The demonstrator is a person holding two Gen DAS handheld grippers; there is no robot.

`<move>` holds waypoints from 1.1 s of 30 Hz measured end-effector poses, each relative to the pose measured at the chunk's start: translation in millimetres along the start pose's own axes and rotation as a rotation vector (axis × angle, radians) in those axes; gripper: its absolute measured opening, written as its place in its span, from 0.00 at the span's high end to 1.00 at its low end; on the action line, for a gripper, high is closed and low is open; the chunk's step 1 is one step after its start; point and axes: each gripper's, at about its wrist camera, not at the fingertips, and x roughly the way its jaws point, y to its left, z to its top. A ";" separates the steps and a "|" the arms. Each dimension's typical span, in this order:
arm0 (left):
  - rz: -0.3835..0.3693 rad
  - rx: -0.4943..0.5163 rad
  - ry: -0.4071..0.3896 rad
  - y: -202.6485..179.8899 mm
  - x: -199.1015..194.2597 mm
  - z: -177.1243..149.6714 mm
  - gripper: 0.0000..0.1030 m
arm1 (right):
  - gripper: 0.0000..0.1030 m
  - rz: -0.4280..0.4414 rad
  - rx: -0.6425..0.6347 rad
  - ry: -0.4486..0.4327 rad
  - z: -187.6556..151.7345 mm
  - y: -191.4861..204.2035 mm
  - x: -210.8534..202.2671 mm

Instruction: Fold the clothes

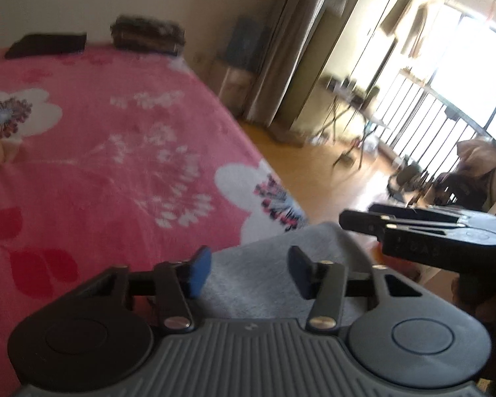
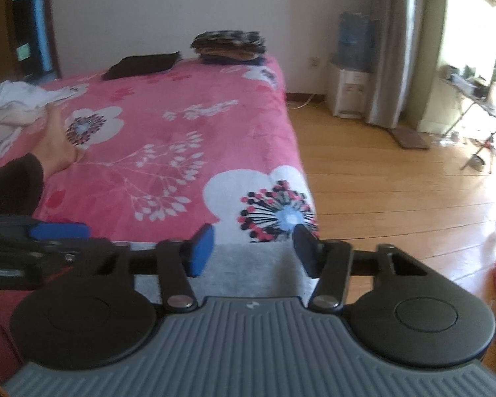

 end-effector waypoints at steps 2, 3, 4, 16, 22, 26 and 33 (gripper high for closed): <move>0.033 0.020 0.061 -1.4 12.6 -4.3 0.62 | 0.64 0.033 0.001 0.025 -2.5 -2.2 15.2; 0.052 0.030 0.094 -2.0 19.1 -6.8 0.66 | 0.64 0.046 0.005 0.045 -5.1 -4.4 24.4; 0.064 0.032 0.113 -0.8 23.8 -10.9 0.67 | 0.66 0.043 0.013 0.087 -10.4 -8.0 37.2; 0.119 0.046 0.155 -6.6 28.7 -9.9 0.69 | 0.79 0.068 0.121 0.170 -26.3 -33.5 41.3; 0.144 0.057 0.182 -10.9 32.2 -6.0 0.69 | 0.80 0.091 0.121 0.173 -23.2 -33.6 28.1; 0.158 0.080 0.184 -15.1 33.1 -7.3 0.69 | 0.79 0.182 0.067 0.164 -26.8 -24.1 -2.4; 0.175 0.113 0.195 -20.7 34.0 -8.9 0.68 | 0.79 0.129 0.022 0.267 -58.2 -17.5 -3.7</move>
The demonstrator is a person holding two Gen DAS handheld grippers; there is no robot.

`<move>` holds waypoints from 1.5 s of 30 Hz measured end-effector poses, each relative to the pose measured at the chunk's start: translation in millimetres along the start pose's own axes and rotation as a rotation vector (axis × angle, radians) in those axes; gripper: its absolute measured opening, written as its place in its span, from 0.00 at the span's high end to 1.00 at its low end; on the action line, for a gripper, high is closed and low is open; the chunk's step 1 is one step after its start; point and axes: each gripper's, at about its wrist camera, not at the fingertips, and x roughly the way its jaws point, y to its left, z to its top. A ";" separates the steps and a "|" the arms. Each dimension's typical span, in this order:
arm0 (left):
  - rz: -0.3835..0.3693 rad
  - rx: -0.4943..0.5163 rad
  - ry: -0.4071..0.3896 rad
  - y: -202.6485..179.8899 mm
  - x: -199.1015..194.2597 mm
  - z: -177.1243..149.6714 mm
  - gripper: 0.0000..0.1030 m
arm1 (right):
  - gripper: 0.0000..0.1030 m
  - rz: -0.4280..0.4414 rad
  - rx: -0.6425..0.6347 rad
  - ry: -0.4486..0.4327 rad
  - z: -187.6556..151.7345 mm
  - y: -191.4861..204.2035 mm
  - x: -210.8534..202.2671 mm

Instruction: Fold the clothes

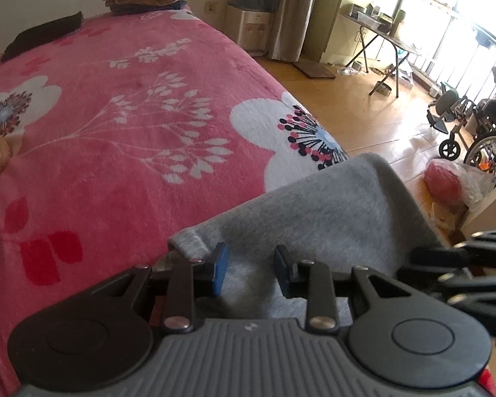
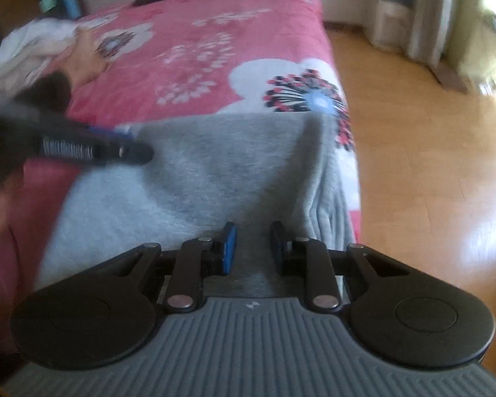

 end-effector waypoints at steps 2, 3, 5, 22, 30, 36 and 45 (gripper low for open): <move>0.003 -0.002 0.002 -0.4 0.0 0.4 0.68 | 0.78 0.071 0.025 -0.041 2.7 0.9 -19.1; 0.005 0.000 0.002 -1.0 -0.2 0.4 0.68 | 0.78 0.095 -0.004 -0.062 0.8 5.0 -26.5; 0.002 0.002 0.001 -1.0 0.2 -0.3 0.68 | 0.78 0.090 -0.067 -0.030 -7.7 12.7 -23.8; 0.025 0.020 0.004 -5.2 -1.2 -0.9 0.66 | 0.78 0.166 -0.136 0.005 -34.8 41.1 -16.9; 0.035 0.028 0.011 -8.0 -1.5 0.1 0.66 | 0.77 0.385 -0.102 -0.003 -39.1 39.9 -31.8; -0.057 -0.021 -0.043 3.2 -16.1 -4.0 0.51 | 0.76 0.445 -0.027 0.024 -42.6 31.3 -23.4; -0.216 -0.221 -0.121 57.8 -38.5 -25.6 0.16 | 0.24 0.435 0.320 -0.256 -1.1 -87.8 -50.0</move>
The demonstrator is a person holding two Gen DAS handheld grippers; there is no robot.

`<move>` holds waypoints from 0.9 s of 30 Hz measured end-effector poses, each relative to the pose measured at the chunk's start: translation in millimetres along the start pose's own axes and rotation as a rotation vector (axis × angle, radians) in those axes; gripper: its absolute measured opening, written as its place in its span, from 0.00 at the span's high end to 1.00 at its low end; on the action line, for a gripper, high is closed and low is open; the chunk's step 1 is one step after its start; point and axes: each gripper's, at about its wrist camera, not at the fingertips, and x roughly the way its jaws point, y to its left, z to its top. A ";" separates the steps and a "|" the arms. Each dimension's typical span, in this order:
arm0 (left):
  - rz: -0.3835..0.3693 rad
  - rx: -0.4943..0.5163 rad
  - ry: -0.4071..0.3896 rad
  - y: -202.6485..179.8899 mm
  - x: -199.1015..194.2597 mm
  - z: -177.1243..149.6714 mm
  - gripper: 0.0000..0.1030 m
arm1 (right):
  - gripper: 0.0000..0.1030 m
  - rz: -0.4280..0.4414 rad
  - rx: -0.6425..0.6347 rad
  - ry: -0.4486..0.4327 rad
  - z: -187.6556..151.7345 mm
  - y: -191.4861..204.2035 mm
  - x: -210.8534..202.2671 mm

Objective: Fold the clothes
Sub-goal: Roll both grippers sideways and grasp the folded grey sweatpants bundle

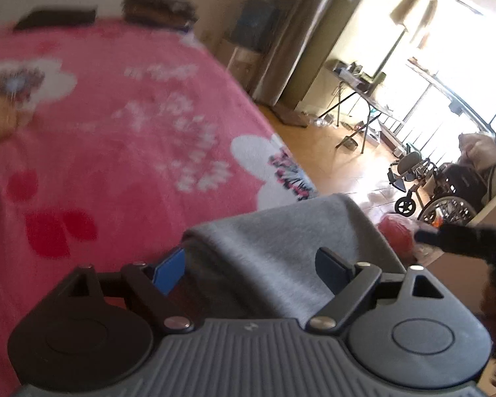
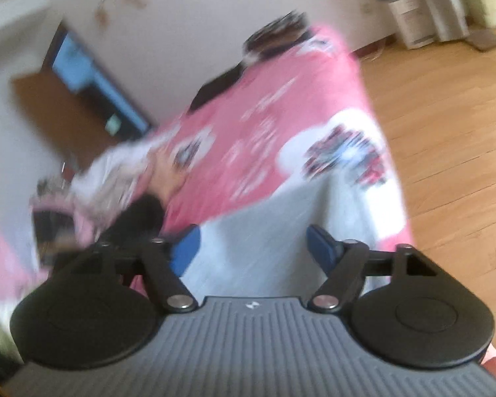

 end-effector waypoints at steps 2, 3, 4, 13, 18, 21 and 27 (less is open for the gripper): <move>-0.037 -0.074 0.023 12.9 9.1 6.5 0.16 | 0.21 0.031 0.064 0.001 16.9 -29.1 15.0; -0.063 -0.112 0.039 19.4 15.1 10.5 0.16 | 0.21 0.051 0.099 0.008 25.6 -44.3 24.5; -0.081 -0.137 0.043 24.5 20.5 14.7 0.16 | 0.21 0.062 0.127 0.016 34.3 -56.8 36.8; -0.224 -0.200 0.124 51.9 65.7 39.3 0.16 | 0.21 0.183 0.250 0.157 80.2 -116.8 146.2; -0.285 -0.210 0.159 59.9 80.2 32.7 0.16 | 0.21 0.208 0.249 0.263 78.0 -126.3 177.9; -0.316 -0.223 0.162 64.6 80.3 30.4 0.16 | 0.21 0.239 0.265 0.260 77.0 -132.5 171.4; -0.374 -0.277 0.192 74.0 73.6 23.1 0.16 | 0.21 0.298 0.338 0.286 57.5 -143.5 157.6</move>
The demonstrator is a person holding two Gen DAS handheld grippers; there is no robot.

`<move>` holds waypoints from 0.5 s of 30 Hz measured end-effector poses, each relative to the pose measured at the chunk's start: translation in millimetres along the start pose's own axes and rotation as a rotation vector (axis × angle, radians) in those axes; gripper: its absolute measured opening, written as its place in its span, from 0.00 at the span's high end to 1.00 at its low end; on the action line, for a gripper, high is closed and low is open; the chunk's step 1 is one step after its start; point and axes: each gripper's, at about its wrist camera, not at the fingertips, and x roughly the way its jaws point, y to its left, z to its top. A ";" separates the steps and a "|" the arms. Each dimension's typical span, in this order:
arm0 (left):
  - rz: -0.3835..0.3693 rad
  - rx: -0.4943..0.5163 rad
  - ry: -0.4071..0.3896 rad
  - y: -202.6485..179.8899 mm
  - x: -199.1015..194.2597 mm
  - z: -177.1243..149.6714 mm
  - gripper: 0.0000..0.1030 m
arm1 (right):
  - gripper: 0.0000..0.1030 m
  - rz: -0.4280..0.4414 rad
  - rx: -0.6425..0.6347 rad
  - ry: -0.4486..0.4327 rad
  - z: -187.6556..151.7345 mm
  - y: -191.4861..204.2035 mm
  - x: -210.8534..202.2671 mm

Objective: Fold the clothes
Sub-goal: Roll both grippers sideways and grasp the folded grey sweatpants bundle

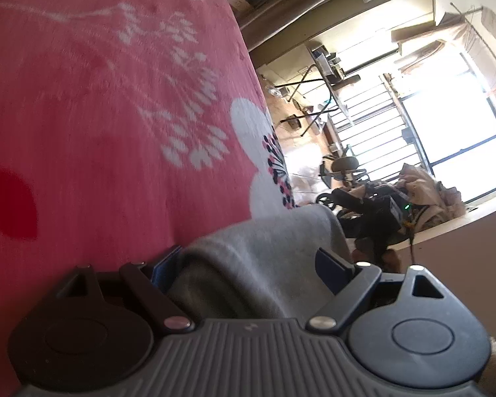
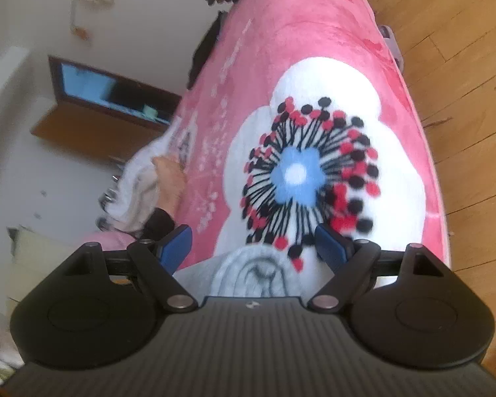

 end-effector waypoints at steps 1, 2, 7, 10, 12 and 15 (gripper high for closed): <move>-0.010 -0.015 -0.002 1.9 -1.8 -1.7 0.16 | 0.21 0.022 0.017 -0.003 -4.9 -2.3 -2.7; -0.021 -0.032 -0.005 3.9 -3.3 -3.5 0.16 | 0.21 0.035 0.027 -0.005 -9.2 -4.2 -5.1; -0.027 -0.052 -0.008 6.3 -5.5 -11.2 0.16 | 0.21 0.103 0.068 0.017 -28.5 -13.1 -13.7; -0.020 -0.044 0.002 3.7 -7.4 -18.0 0.16 | 0.21 0.130 0.085 0.017 -39.3 -15.4 -19.3; -0.022 -0.048 0.014 4.4 -8.6 -24.7 0.15 | 0.21 0.146 0.098 0.022 -47.5 -19.3 -23.5; -0.030 -0.058 0.054 1.5 -6.4 -34.1 0.15 | 0.20 0.173 0.112 0.025 -59.7 -20.8 -29.1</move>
